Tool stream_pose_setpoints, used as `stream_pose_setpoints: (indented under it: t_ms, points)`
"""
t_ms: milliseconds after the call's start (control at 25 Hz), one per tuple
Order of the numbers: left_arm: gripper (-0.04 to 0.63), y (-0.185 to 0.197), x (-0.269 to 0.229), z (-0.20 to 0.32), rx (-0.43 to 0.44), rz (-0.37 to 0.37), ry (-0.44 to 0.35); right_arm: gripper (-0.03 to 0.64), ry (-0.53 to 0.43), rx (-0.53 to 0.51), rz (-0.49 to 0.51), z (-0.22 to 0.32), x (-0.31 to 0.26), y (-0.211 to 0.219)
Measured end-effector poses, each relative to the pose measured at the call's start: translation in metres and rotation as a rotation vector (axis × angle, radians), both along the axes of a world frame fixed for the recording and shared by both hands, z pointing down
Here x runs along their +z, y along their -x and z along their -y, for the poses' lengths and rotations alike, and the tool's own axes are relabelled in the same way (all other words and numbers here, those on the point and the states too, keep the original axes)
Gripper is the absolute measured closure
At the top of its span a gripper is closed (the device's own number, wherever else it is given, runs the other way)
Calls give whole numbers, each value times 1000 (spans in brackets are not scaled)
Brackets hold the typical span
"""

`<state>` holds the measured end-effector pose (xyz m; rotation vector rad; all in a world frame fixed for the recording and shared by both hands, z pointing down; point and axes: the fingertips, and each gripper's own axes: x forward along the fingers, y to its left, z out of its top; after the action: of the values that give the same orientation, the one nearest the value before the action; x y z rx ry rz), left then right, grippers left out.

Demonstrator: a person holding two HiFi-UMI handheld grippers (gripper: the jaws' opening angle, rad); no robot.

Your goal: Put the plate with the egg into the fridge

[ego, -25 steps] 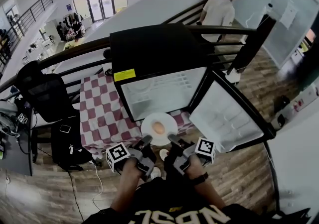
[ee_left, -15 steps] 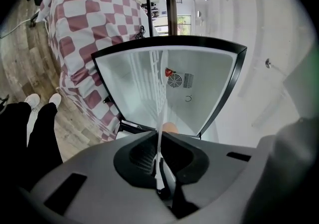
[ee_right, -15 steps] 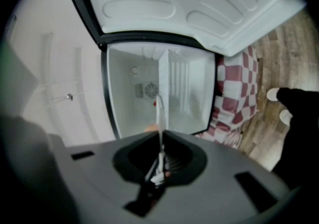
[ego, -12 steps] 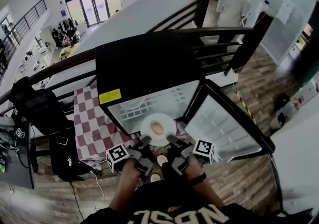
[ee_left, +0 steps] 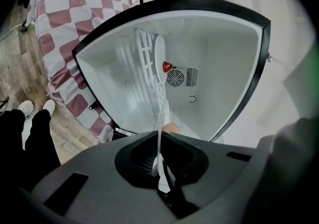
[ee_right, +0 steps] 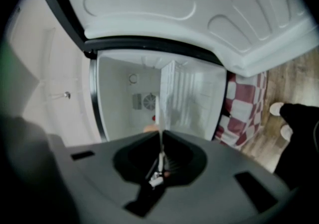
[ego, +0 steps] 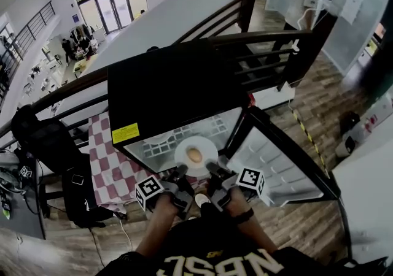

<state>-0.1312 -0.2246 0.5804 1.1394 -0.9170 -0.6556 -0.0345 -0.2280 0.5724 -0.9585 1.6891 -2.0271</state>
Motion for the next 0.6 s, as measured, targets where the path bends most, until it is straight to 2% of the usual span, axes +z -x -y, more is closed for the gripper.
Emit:
stream_pose_setpoints:
  t_ms: [160,440,600]
  points:
    - [565,-3,7,12,6,23,14,584,16,2,4,12,9,-2]
    - [566,-3,17,28,4,47,20,586,-22,-13,-4,34,22,-2]
    - [566,-4,23,36,6,50,28,586,20,-5,-26,40,26,-3]
